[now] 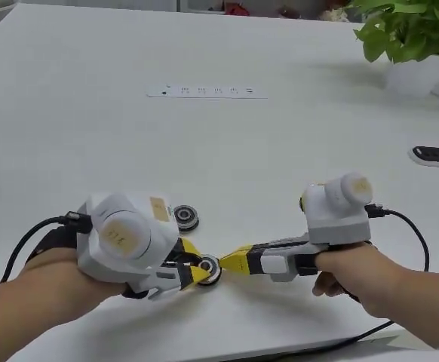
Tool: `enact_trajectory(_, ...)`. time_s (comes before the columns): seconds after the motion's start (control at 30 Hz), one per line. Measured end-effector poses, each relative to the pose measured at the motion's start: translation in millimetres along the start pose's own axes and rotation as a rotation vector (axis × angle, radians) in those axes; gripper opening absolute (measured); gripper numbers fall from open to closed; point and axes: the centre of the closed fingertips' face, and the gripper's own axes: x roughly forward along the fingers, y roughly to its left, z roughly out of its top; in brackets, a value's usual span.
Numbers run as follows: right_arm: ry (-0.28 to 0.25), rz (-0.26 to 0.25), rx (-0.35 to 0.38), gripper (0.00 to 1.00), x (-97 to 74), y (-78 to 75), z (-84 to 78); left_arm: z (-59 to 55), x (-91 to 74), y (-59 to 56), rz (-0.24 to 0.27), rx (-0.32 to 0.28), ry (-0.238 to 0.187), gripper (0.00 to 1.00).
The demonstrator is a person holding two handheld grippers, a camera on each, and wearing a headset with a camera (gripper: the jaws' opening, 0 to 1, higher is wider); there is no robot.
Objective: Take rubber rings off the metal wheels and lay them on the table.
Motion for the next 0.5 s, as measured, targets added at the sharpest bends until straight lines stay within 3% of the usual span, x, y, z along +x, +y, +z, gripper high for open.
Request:
enact_trajectory(0.23,-0.020,0.020,0.010,0.00,1.1,4.2,4.5,0.1,0.2,0.0,0.001,0.001,0.002,0.12)
enact_trajectory(0.5,-0.008,0.013,-0.004,0.00,0.6,3.6,3.0,-0.5,0.3,-0.1,0.002,0.003,0.005,0.12)
